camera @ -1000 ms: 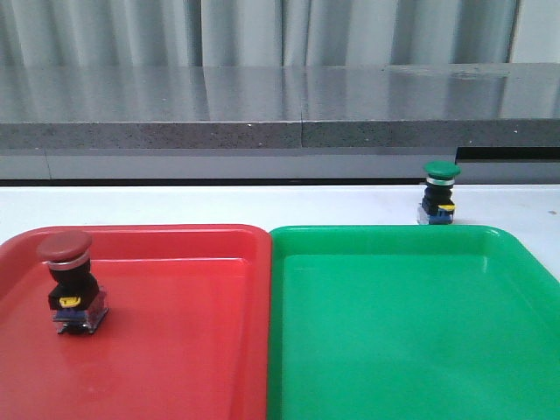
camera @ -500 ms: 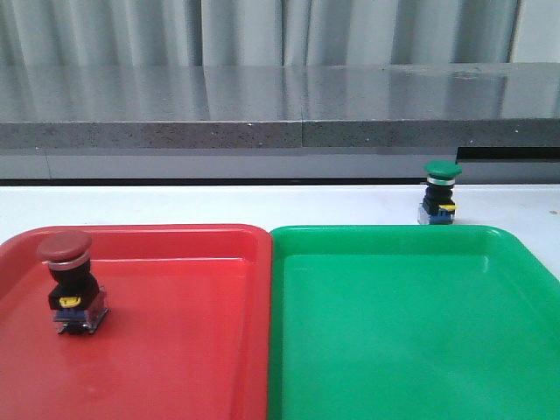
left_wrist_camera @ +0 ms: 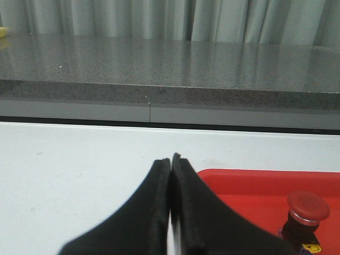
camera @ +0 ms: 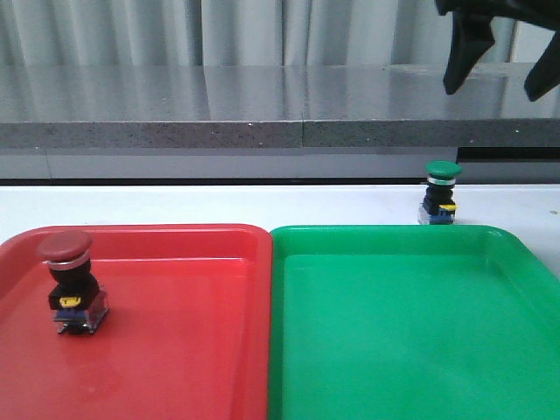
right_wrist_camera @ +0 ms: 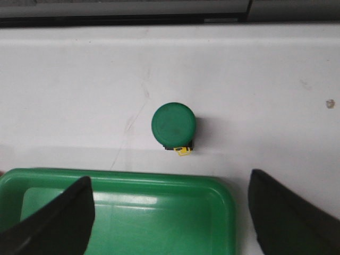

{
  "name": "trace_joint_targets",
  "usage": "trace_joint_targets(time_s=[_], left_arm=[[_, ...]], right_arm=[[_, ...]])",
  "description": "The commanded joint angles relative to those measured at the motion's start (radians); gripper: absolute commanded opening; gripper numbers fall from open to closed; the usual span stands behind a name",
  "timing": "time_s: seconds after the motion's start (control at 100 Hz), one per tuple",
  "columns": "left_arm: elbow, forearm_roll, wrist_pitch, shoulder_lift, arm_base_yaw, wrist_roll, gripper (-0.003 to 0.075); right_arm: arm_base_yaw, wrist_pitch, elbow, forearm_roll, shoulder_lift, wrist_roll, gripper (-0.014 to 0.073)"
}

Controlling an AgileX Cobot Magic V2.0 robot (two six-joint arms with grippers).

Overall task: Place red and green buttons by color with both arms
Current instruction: 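Move the right gripper above the green-capped button, then close the right gripper on the green button and lift it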

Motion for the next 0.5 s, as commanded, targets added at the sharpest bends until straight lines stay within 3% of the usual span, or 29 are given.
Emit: trace_joint_targets(time_s=[0.0, 0.49], left_arm=[[0.012, 0.002, -0.078, -0.032, -0.002, -0.009, -0.002], [0.012, 0.002, -0.078, -0.032, -0.002, -0.009, -0.002]], right_arm=[[0.001, -0.009, -0.087, 0.003, 0.039, 0.008, 0.0595], [0.0, 0.133, -0.339, 0.029, 0.338, 0.008, 0.0595]])
